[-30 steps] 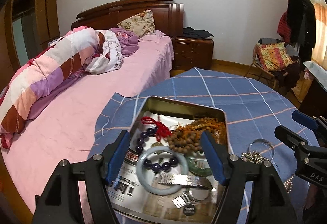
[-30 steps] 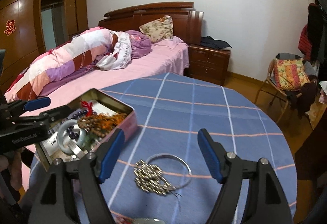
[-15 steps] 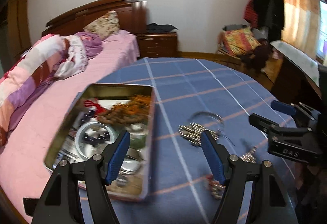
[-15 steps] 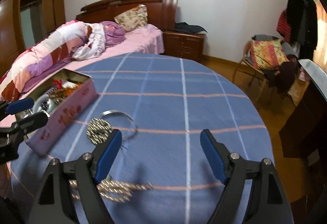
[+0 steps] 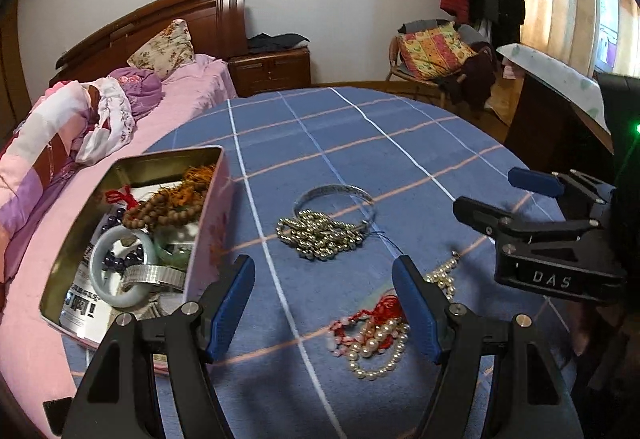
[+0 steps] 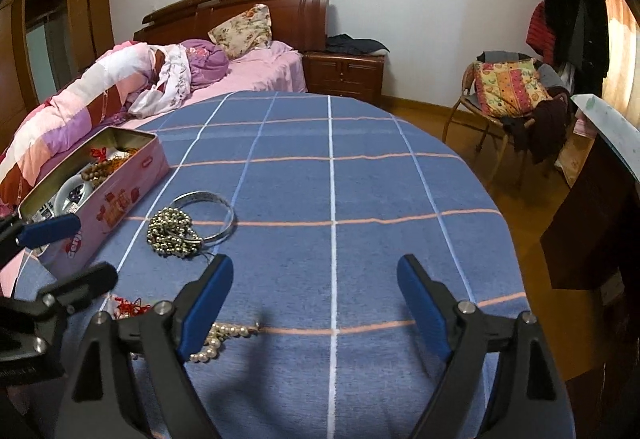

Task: Organize jewelry
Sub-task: 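Grasp a red cord with the left tool while the right grasps the gold bead chain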

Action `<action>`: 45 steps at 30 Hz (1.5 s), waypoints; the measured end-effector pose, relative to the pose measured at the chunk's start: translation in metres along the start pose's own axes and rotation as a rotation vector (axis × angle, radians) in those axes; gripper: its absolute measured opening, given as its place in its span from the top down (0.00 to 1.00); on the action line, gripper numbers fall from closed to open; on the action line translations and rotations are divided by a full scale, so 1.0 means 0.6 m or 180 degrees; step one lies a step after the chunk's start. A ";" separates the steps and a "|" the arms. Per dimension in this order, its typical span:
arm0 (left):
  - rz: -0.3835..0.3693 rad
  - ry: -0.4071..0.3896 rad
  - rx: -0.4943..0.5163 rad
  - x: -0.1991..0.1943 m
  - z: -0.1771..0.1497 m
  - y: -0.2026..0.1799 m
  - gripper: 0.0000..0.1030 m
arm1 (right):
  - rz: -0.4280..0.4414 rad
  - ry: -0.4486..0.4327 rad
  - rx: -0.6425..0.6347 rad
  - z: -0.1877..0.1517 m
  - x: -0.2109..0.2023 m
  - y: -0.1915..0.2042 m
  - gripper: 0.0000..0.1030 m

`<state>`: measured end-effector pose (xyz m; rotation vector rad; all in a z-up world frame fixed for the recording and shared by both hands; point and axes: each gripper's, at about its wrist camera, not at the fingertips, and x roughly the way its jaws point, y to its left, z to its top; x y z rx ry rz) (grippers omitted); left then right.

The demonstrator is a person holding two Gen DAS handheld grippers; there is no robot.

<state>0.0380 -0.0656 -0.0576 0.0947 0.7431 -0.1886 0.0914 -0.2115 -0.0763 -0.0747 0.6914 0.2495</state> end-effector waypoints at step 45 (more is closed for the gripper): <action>-0.0040 -0.0419 -0.0400 -0.033 0.028 0.081 0.95 | 0.0779 0.0267 -0.0494 0.049 0.071 0.133 0.58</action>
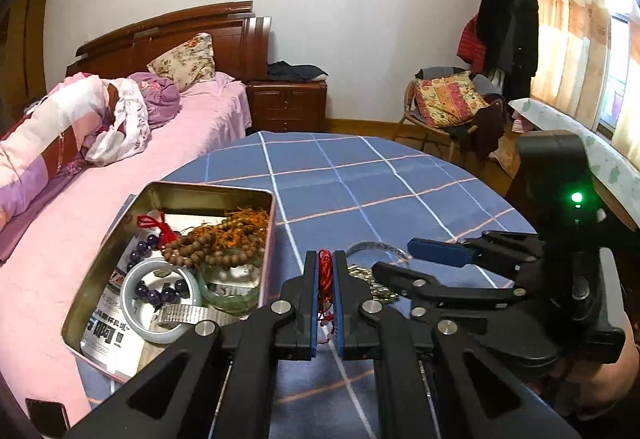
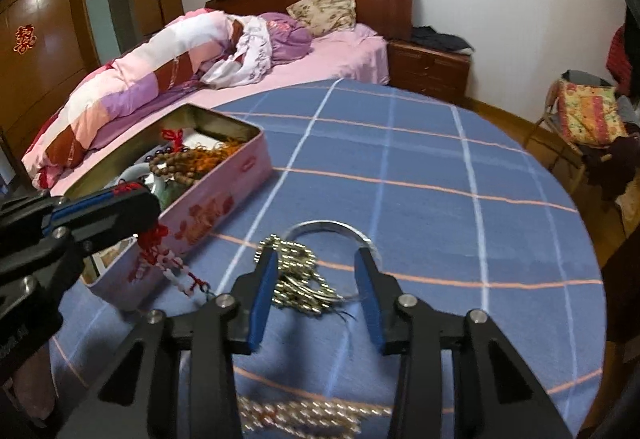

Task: Organize jewelry
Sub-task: 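Grasp a red cord with the left tool while the right grasps the gold bead chain, then carry the red cord and gold bead chain over the tin with both tools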

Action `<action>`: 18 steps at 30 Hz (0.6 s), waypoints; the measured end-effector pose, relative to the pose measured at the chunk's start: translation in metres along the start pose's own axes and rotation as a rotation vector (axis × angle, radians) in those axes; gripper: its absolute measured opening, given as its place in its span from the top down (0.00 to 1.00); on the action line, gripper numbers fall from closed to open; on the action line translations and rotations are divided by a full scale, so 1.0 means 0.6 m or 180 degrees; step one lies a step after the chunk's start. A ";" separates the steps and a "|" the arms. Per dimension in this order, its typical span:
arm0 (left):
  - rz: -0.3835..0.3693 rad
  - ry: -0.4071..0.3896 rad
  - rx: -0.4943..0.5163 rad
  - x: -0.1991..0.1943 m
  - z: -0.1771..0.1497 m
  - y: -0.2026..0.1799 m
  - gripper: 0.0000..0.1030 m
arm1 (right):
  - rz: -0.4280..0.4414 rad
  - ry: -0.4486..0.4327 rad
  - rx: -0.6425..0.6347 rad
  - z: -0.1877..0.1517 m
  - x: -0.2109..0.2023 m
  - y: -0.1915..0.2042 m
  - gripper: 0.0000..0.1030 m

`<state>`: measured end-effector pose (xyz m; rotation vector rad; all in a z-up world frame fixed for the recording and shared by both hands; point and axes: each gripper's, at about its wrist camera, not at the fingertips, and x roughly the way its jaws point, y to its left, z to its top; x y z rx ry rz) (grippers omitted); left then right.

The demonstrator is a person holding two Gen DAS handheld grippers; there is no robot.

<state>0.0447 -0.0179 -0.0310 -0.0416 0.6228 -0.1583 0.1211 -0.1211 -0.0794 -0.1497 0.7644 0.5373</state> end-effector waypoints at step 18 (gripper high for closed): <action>-0.0044 0.0054 -0.0148 0.007 -0.004 0.027 0.95 | 0.0223 0.0218 -0.0168 0.002 0.035 0.027 0.88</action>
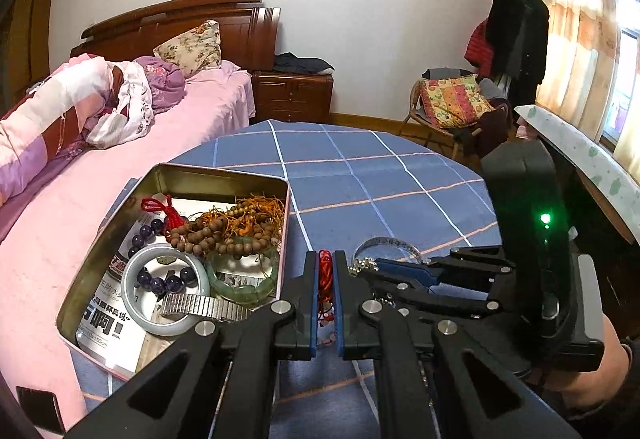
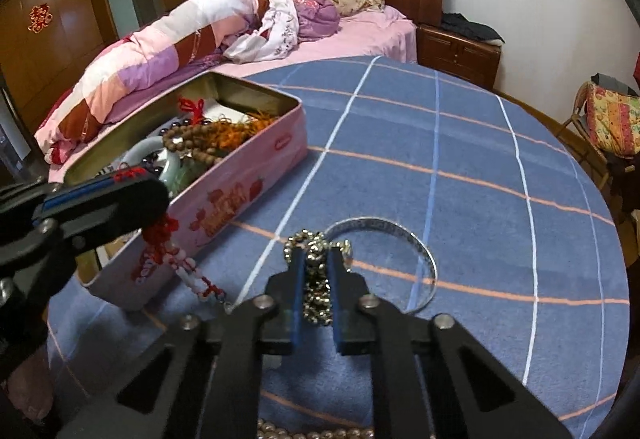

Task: Organize jewelry
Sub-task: 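Carry the red cord and gold bead chain over the tin with both tools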

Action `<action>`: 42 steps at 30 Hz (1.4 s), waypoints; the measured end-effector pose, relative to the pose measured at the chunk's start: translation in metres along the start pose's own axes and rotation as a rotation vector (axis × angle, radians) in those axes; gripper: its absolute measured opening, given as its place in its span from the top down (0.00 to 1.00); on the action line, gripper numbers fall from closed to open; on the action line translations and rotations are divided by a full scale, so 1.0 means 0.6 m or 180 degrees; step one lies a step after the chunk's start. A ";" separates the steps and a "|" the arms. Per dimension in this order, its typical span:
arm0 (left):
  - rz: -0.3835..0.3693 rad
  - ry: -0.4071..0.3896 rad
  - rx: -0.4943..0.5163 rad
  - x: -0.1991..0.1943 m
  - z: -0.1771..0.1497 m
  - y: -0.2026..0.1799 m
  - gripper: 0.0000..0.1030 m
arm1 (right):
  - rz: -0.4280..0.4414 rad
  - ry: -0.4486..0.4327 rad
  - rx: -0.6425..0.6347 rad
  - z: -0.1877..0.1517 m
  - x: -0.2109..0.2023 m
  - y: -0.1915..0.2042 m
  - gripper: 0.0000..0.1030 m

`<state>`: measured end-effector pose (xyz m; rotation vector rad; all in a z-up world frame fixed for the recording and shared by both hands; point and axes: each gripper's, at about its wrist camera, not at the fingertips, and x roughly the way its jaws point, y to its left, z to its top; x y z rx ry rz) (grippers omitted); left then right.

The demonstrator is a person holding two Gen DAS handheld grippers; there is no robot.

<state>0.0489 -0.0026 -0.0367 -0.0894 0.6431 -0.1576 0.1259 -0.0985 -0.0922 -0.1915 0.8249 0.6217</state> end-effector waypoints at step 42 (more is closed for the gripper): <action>0.0131 -0.0676 0.0020 -0.117 0.108 0.045 0.95 | -0.0006 -0.1144 -0.0018 0.075 -0.188 0.025 0.93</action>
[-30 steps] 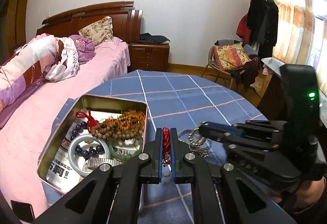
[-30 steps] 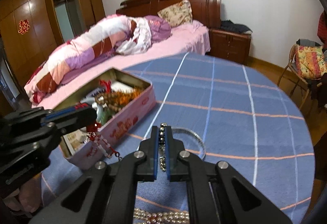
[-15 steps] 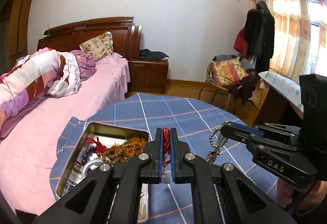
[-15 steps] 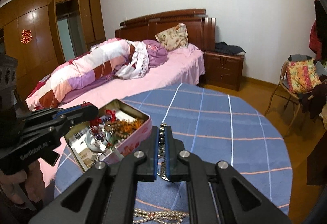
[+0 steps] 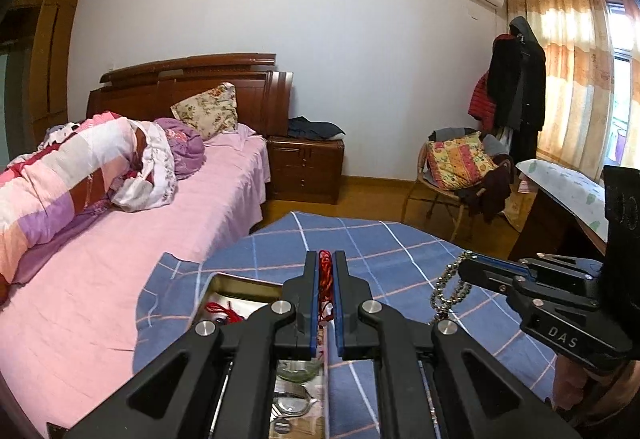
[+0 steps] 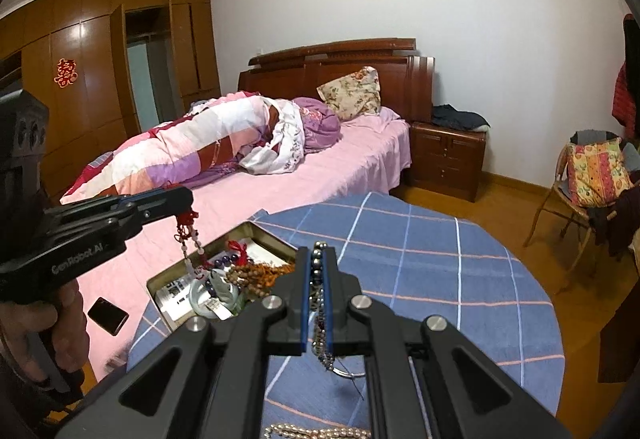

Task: Organize jewelry
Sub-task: 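Carry the red cord and gold bead chain over the tin with both tools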

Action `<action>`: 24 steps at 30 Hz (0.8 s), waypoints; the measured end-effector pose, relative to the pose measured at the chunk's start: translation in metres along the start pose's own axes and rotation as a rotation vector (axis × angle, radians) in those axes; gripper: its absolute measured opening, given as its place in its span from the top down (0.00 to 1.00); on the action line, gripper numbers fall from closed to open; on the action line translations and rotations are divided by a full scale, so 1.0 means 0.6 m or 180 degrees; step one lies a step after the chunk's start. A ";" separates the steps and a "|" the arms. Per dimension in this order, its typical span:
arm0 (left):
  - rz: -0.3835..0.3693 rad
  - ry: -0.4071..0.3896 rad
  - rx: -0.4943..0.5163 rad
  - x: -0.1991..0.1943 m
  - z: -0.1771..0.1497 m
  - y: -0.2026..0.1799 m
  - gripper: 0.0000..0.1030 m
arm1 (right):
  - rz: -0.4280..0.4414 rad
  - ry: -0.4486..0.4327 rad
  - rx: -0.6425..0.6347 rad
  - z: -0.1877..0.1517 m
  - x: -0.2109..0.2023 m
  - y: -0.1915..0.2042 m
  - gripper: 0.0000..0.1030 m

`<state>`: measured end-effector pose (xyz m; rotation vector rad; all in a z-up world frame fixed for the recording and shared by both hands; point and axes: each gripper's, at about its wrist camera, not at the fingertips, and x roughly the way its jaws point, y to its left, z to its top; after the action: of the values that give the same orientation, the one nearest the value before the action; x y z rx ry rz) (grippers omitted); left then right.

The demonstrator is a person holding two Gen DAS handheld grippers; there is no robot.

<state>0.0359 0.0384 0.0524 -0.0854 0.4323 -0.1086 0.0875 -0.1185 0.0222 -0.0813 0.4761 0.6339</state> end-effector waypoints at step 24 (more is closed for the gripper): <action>0.0267 0.0008 -0.0061 -0.006 0.003 0.069 0.95 | 0.0283 -0.0205 -0.0295 0.060 0.014 0.084 0.93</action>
<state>0.0370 0.0797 0.0511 -0.0859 0.4390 -0.0222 0.0783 -0.0653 0.0539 -0.1277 0.3897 0.7438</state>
